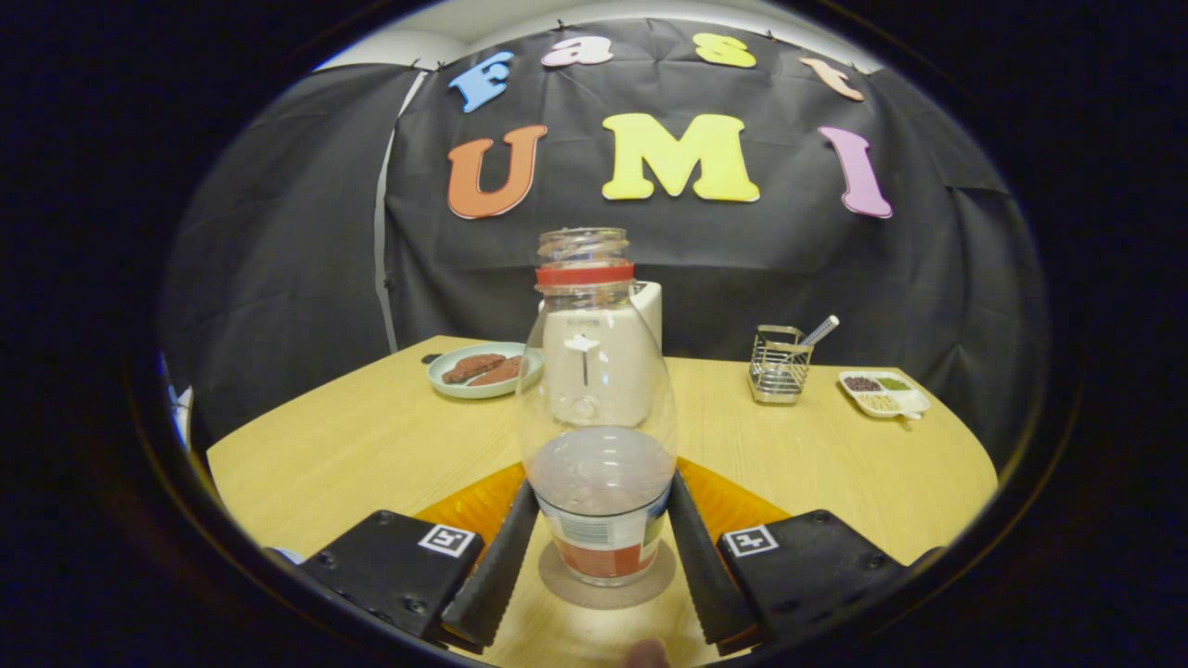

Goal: Take the bottle from table, then pour the juice into the cup, finally place the bottle on the coaster

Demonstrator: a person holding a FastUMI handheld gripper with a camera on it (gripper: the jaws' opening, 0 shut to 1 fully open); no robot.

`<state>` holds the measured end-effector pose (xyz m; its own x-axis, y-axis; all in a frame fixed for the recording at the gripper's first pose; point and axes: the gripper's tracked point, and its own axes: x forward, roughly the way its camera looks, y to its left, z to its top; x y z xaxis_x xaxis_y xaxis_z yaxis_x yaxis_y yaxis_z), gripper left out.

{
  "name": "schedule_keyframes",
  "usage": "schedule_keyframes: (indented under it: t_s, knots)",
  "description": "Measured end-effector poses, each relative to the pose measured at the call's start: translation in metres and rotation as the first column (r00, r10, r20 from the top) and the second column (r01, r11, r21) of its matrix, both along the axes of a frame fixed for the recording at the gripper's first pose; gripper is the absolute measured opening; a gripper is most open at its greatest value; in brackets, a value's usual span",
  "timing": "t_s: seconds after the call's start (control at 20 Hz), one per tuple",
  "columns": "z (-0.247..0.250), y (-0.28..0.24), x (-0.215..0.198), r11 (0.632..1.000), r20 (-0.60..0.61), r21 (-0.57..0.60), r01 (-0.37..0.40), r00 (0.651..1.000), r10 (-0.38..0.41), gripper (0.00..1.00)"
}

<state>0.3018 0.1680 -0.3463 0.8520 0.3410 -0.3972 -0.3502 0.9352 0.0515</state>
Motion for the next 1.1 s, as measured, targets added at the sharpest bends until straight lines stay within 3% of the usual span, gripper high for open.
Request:
schedule_keyframes:
  t_s: [0.3, 0.5, 0.85, 1.1]
  knots:
    - [0.018, -0.004, -0.007, 1.0, 0.035, 0.008, 0.014, 0.999, -0.014, 0.96]
    - [0.055, -0.003, -0.019, 1.0, 0.084, 0.028, 0.014, 0.996, -0.016, 0.96]
    - [0.158, -0.019, -0.067, 0.998, 0.207, 0.062, 0.016, 0.978, -0.028, 0.96]
    - [0.265, -0.057, -0.117, 0.994, 0.355, 0.074, 0.077, 0.93, -0.099, 0.96]
